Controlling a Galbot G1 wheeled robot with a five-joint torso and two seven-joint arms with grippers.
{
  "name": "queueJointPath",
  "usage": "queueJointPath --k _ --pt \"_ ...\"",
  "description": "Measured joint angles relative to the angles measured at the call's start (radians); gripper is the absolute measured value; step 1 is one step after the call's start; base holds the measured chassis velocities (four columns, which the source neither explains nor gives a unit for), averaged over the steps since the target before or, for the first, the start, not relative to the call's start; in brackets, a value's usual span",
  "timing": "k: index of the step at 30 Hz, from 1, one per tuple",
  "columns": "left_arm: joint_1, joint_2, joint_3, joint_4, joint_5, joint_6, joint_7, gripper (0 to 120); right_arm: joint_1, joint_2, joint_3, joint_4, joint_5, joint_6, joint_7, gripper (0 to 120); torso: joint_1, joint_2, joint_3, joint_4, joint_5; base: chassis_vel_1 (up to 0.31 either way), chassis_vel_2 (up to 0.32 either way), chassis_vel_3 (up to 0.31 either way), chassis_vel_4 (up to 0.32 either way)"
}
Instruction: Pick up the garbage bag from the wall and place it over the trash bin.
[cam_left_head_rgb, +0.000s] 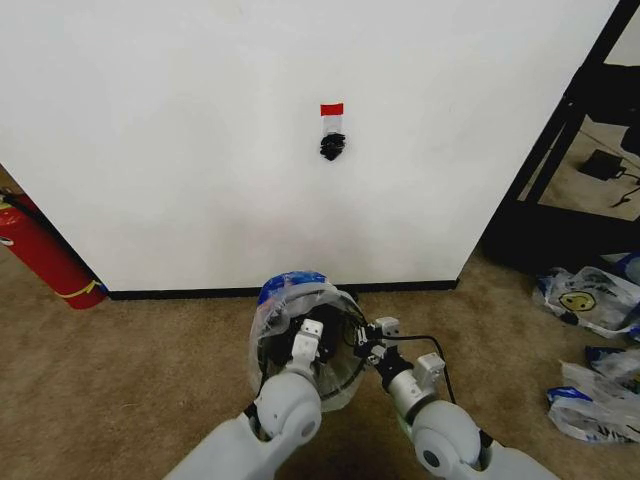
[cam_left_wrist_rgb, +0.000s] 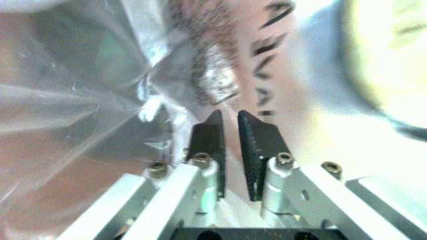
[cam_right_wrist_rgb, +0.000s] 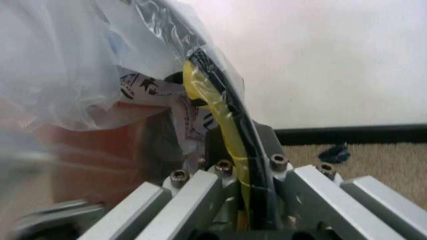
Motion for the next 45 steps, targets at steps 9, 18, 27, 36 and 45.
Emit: queueJointPath --k 9,18,27,36,45 --pt "0.143 0.124 -0.088 -0.215 0.057 -0.022 0.094 44 0.033 0.049 0.01 -0.071 0.04 -0.003 -0.01 0 0.0 0.0 0.0 0.0001 -0.0002 0.0 0.0 0.0 0.0" --pt "0.329 0.256 -0.298 -0.491 0.055 -0.035 0.222 77 0.064 0.077 0.035 -0.151 0.09 0.07 -0.067 0 0.0 0.0 0.0 0.0003 -0.0001 0.0 0.0 0.0 0.0" --pt "0.362 0.375 -0.446 -0.481 0.052 -0.028 0.292 100 0.061 0.1 0.069 -0.127 0.206 0.031 0.049 0 0.0 0.0 0.0 0.0001 -0.0001 0.0 0.0 0.0 0.0" --pt "0.351 0.431 -0.45 -0.335 0.191 -0.007 0.472 100 0.021 0.061 0.126 -0.061 0.25 0.006 0.061 0 0.0 0.0 0.0 0.0 0.0001 0.0 0.0 0.0 0.0" --pt "0.339 0.434 -0.449 -0.302 0.25 -0.002 0.624 100 0.007 0.023 0.141 -0.034 0.233 0.002 0.056 0 0.0 0.0 0.0 0.0001 0.0001 0.0 0.0 0.0 0.0"
